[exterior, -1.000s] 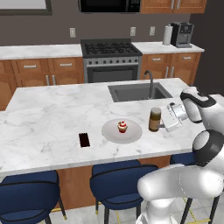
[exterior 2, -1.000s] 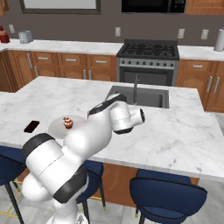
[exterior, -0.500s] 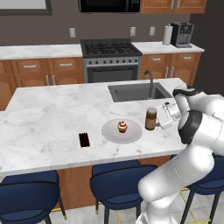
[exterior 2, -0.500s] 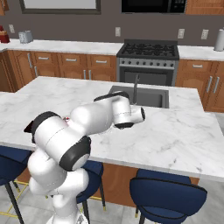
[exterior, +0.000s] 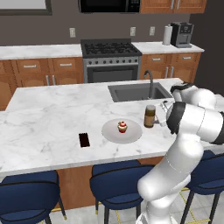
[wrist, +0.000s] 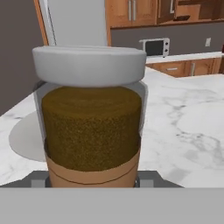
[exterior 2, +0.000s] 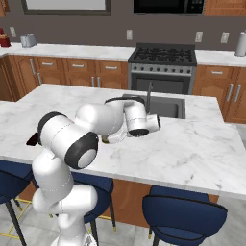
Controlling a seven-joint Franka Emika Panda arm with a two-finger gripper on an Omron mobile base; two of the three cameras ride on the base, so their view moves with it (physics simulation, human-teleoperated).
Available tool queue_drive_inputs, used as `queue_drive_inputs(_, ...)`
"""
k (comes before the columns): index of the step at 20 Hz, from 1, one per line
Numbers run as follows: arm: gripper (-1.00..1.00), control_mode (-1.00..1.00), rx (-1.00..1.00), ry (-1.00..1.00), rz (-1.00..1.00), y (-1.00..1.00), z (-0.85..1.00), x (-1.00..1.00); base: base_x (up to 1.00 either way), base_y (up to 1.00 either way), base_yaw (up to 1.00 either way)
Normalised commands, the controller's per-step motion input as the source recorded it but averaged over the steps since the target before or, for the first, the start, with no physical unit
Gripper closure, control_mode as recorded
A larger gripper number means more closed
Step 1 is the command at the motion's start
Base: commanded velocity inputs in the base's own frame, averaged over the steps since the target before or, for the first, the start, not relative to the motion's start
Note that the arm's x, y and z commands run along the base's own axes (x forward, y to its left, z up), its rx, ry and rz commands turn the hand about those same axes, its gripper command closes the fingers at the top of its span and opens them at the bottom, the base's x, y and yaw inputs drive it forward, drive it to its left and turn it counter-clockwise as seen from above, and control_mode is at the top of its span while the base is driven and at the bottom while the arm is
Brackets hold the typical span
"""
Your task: Take the cinnamon bottle from the cabinet and place it on the dining table, next to the plate with the cupcake. Then take the chocolate from the dining counter and place it on the cupcake plate.
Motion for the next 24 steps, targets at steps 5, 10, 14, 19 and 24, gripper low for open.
queue_drive_inputs(5, 1.0, -1.0, 0.0, -0.04, 0.03, 0.07, -0.34, 0.01, 0.0, 0.0, 0.0)
queue_drive_inputs(10, -1.0, -1.0, 0.0, -0.07, 0.02, 0.09, -0.29, -0.02, 0.0, 0.0, 0.0)
queue_drive_inputs(14, -1.0, -1.0, 0.0, -0.07, 0.0, 0.0, -0.01, 0.0, 0.0, 0.0, 0.0)
queue_drive_inputs(19, -1.0, -1.0, 0.0, -0.07, 0.0, 0.0, 0.05, 0.0, 0.0, 0.0, 0.0)
queue_drive_inputs(24, -1.0, -1.0, 0.0, -0.01, 0.0, -0.03, 0.06, -0.05, 0.0, 0.0, 0.0)
